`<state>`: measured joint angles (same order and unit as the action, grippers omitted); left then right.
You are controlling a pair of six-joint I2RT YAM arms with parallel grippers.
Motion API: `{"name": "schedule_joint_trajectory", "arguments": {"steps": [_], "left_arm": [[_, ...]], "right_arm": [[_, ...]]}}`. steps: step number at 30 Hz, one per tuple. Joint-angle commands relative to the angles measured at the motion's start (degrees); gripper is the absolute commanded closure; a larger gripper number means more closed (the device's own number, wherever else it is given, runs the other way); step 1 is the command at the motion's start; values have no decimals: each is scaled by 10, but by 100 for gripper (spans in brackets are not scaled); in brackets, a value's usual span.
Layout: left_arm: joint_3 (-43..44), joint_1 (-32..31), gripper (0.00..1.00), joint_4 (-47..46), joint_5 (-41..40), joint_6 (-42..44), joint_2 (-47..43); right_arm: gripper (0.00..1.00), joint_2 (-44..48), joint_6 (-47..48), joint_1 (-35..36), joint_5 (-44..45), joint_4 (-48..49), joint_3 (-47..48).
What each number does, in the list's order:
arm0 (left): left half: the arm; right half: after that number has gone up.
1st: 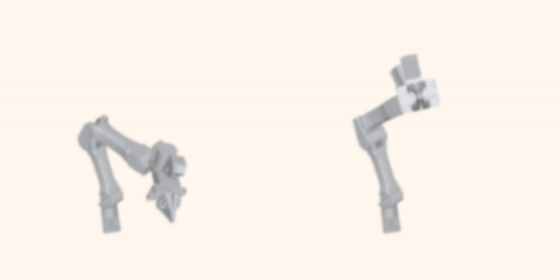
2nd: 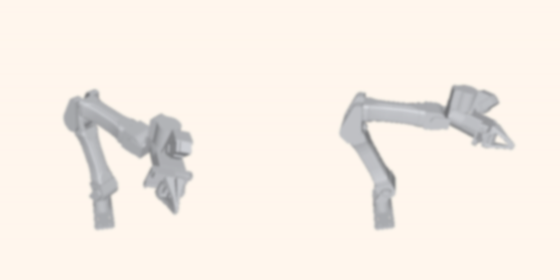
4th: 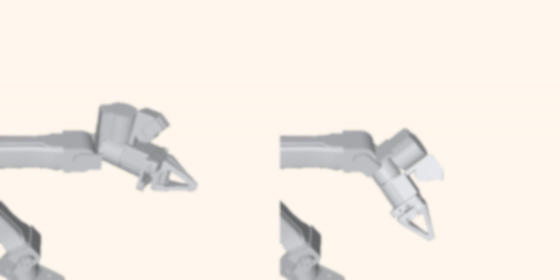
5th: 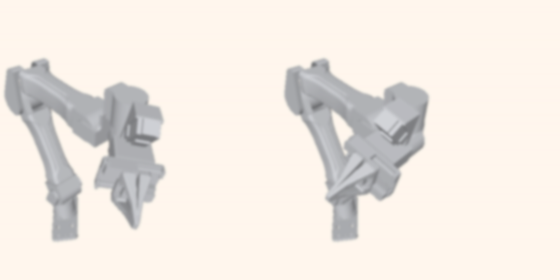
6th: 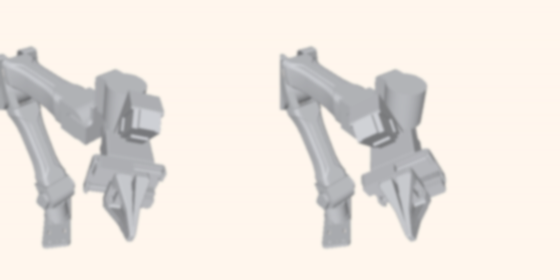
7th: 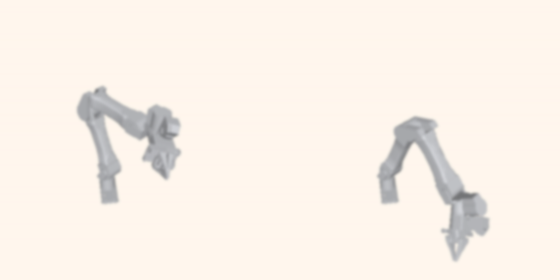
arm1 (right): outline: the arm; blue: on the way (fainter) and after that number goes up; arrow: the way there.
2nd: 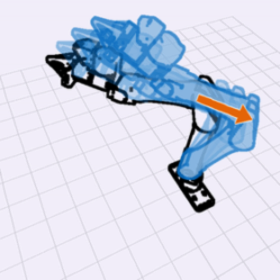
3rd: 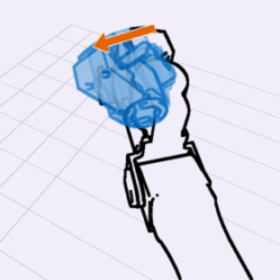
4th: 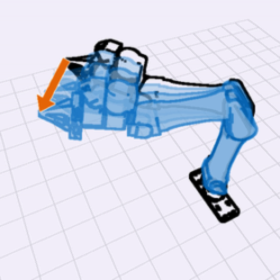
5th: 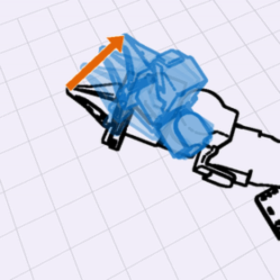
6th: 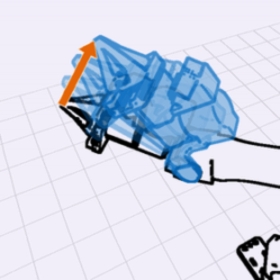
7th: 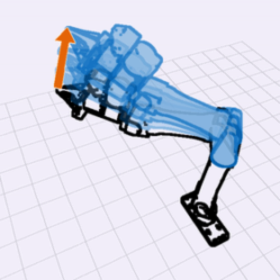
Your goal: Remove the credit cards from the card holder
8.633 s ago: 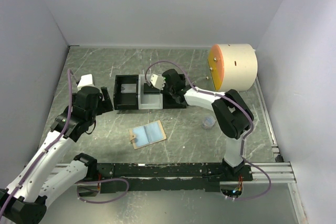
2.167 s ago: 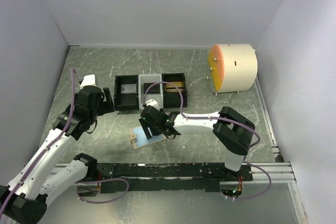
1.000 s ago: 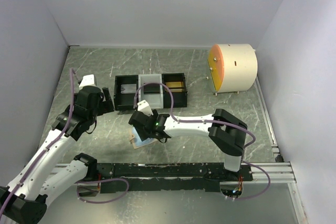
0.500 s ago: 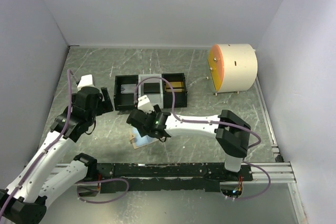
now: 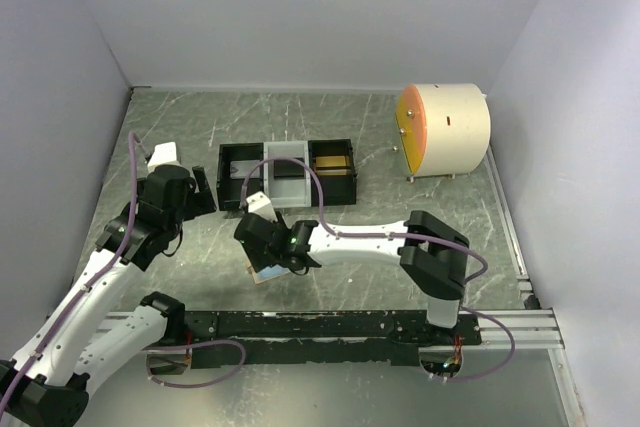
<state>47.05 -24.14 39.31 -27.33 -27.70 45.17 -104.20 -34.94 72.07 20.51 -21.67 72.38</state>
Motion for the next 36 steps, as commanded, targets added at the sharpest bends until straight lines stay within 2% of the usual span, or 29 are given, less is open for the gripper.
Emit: {"name": "schedule_joint_trajectory", "arguments": {"steps": [1, 11, 17, 23, 31, 36], "left_arm": [[3, 1, 1, 5, -12, -4, -3], [2, 1, 1, 3, -10, -3, -6], [2, 1, 1, 3, -9, -2, -5], [1, 1, 1, 1, -5, 0, -4], [2, 1, 2, 2, -5, -1, 0], [2, 1, 2, 1, -4, -1, 2]], "right_arm": [[41, -31, -10, -2, -19, 26, -21], [28, -69, -3, -1, -62, 43, -21], [25, -98, -7, 0, -14, 0, -9], [35, -112, -12, 4, 31, -30, -8], [49, -92, -11, 4, 3, 6, -17], [50, -79, -12, 2, 8, 6, -10]]}}
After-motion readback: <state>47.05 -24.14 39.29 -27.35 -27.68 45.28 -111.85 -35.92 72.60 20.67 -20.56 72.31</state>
